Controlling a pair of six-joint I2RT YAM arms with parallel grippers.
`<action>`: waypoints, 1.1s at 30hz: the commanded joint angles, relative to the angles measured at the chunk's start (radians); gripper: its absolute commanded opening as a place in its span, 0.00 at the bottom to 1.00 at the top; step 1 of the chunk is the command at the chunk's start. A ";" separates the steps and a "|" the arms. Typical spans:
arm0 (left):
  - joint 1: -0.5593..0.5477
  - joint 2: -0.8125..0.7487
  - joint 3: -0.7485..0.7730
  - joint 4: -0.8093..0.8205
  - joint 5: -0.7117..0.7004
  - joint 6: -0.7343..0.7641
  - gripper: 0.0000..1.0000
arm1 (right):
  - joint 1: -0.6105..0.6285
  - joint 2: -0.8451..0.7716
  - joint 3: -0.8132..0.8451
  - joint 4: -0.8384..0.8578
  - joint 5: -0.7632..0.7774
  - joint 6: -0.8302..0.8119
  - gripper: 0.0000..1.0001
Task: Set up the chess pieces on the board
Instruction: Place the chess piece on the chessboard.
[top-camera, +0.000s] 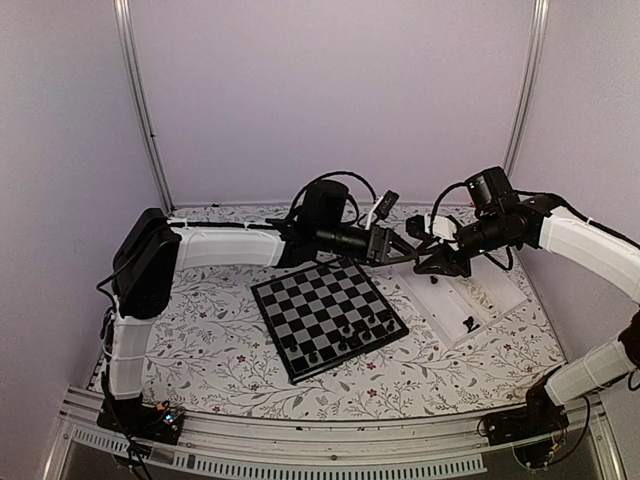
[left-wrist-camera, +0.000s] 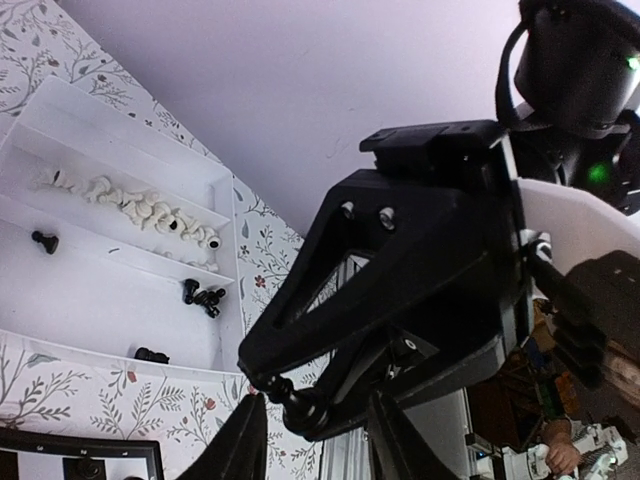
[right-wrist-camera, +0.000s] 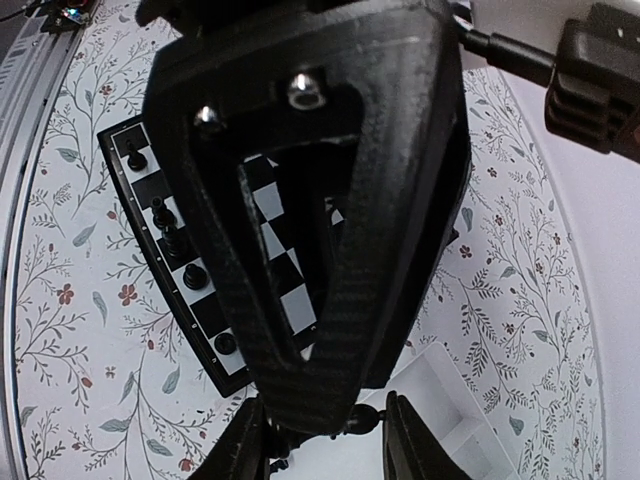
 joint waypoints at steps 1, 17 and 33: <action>-0.009 0.032 0.042 -0.033 0.015 -0.004 0.37 | 0.026 0.014 0.044 0.006 -0.004 0.001 0.23; -0.003 0.043 0.037 0.051 0.102 -0.025 0.08 | 0.044 0.034 0.066 0.012 -0.036 0.036 0.23; 0.026 -0.246 -0.280 -0.089 -0.375 0.407 0.00 | -0.137 -0.019 0.052 -0.061 -0.196 0.096 0.64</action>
